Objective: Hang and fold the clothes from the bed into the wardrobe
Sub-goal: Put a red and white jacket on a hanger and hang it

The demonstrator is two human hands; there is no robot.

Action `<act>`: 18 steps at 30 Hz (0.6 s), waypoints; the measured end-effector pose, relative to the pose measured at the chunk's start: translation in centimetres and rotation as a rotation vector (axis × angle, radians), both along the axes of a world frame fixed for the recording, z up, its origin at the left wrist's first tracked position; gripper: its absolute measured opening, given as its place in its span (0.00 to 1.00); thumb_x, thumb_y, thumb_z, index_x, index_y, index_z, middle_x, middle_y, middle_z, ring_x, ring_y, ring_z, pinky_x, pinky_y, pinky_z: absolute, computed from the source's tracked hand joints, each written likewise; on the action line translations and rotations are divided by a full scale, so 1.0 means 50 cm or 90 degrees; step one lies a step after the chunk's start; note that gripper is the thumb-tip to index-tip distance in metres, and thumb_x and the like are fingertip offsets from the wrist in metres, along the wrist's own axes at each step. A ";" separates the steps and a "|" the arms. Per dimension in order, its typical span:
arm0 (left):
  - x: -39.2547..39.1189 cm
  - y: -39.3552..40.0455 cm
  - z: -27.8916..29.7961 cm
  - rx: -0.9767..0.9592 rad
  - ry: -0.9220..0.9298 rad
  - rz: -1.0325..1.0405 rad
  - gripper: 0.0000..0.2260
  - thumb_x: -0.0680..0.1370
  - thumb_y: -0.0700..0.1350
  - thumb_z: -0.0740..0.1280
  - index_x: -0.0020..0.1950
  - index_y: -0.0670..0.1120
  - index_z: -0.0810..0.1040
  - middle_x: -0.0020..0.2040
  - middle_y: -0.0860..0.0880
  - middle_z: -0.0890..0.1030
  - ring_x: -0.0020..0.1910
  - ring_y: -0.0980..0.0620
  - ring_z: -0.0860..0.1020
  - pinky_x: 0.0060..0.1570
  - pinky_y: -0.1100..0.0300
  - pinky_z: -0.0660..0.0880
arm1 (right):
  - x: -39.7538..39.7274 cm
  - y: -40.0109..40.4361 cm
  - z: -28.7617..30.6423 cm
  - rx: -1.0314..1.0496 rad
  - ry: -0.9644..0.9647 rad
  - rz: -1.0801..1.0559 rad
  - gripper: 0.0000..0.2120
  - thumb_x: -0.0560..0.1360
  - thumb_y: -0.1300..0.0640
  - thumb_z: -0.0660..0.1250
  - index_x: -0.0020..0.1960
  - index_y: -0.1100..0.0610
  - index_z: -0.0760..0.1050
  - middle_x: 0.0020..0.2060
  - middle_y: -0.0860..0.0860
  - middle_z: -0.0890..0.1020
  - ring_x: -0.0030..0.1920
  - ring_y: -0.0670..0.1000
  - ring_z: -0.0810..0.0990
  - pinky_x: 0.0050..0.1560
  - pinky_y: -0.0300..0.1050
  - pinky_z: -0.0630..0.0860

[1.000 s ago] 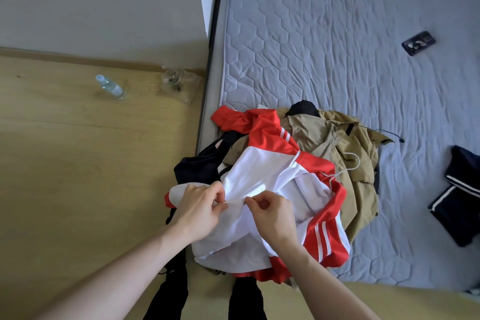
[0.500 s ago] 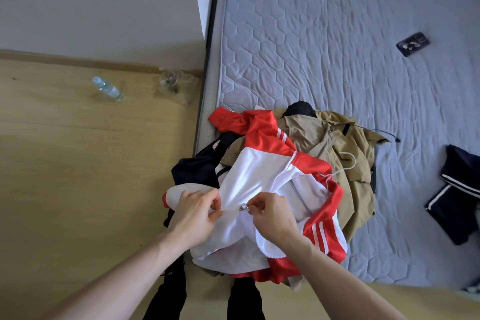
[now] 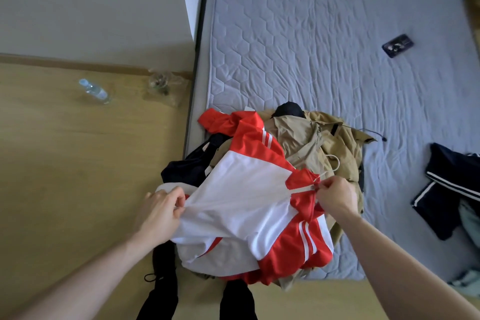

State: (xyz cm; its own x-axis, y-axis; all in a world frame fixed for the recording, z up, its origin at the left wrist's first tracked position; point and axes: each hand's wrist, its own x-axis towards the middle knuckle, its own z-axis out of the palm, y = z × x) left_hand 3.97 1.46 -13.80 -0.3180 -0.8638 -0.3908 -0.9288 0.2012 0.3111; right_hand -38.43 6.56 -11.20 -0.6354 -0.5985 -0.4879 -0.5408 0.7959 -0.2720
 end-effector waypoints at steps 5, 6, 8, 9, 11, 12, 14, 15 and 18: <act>-0.027 0.001 -0.016 0.104 0.065 0.050 0.16 0.76 0.45 0.71 0.43 0.60 0.65 0.36 0.56 0.77 0.34 0.53 0.77 0.33 0.51 0.78 | -0.031 0.067 -0.046 0.003 -0.110 -0.113 0.26 0.75 0.43 0.73 0.68 0.54 0.73 0.59 0.49 0.81 0.54 0.53 0.83 0.57 0.53 0.80; -0.034 0.006 -0.014 0.112 0.072 0.045 0.16 0.77 0.45 0.71 0.44 0.60 0.65 0.36 0.56 0.77 0.35 0.54 0.77 0.34 0.50 0.79 | -0.027 0.081 -0.056 0.015 -0.129 -0.143 0.34 0.75 0.39 0.72 0.73 0.55 0.68 0.65 0.52 0.79 0.60 0.56 0.81 0.61 0.54 0.78; -0.046 0.011 -0.013 0.108 0.082 0.031 0.16 0.77 0.44 0.70 0.45 0.61 0.64 0.35 0.56 0.76 0.34 0.56 0.76 0.35 0.51 0.79 | -0.020 0.108 -0.076 0.054 -0.172 -0.191 0.41 0.74 0.34 0.70 0.78 0.55 0.63 0.68 0.54 0.77 0.65 0.58 0.79 0.63 0.52 0.75; -0.054 0.013 -0.012 0.098 0.087 0.027 0.17 0.76 0.43 0.70 0.46 0.62 0.64 0.35 0.57 0.75 0.35 0.57 0.75 0.34 0.52 0.78 | -0.018 0.120 -0.086 0.070 -0.193 -0.199 0.39 0.74 0.34 0.70 0.77 0.55 0.66 0.65 0.53 0.80 0.62 0.57 0.80 0.62 0.51 0.76; -0.075 0.015 0.000 0.079 0.096 0.019 0.19 0.75 0.39 0.69 0.48 0.62 0.65 0.39 0.64 0.72 0.40 0.59 0.73 0.35 0.54 0.77 | -0.013 0.137 -0.098 0.087 -0.212 -0.183 0.25 0.74 0.40 0.72 0.64 0.55 0.77 0.52 0.50 0.85 0.50 0.53 0.84 0.56 0.50 0.79; -0.086 0.014 0.008 0.075 0.100 0.013 0.20 0.74 0.38 0.68 0.50 0.62 0.66 0.41 0.67 0.71 0.42 0.59 0.73 0.35 0.56 0.76 | -0.011 0.142 -0.104 0.087 -0.212 -0.165 0.17 0.75 0.43 0.73 0.55 0.55 0.80 0.46 0.50 0.86 0.45 0.51 0.83 0.54 0.51 0.81; -0.109 0.009 0.025 0.068 0.112 0.000 0.19 0.74 0.38 0.68 0.51 0.61 0.67 0.44 0.70 0.69 0.46 0.60 0.73 0.34 0.65 0.70 | -0.003 0.146 -0.107 0.081 -0.220 -0.141 0.09 0.76 0.48 0.72 0.47 0.53 0.81 0.42 0.52 0.85 0.41 0.51 0.82 0.51 0.52 0.81; -0.120 0.006 0.035 0.066 0.115 -0.005 0.19 0.73 0.38 0.67 0.52 0.61 0.67 0.44 0.71 0.69 0.46 0.60 0.72 0.34 0.68 0.66 | 0.003 0.144 -0.102 0.069 -0.228 -0.136 0.09 0.77 0.48 0.70 0.46 0.53 0.81 0.40 0.51 0.85 0.41 0.52 0.83 0.49 0.51 0.80; -0.147 -0.001 0.070 0.062 0.135 -0.001 0.19 0.73 0.39 0.67 0.53 0.62 0.68 0.45 0.71 0.69 0.47 0.61 0.72 0.34 0.69 0.63 | 0.028 0.133 -0.072 -0.042 -0.228 -0.118 0.13 0.81 0.44 0.64 0.46 0.51 0.80 0.38 0.48 0.85 0.43 0.52 0.84 0.46 0.48 0.79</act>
State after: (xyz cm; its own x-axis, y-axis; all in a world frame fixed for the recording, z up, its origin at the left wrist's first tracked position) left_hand -3.37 1.39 -10.31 -0.4034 -0.8247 -0.3964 -0.8400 0.1620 0.5179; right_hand -37.03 13.23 -14.79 -0.5327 -0.5269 -0.6623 -0.2510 0.8457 -0.4709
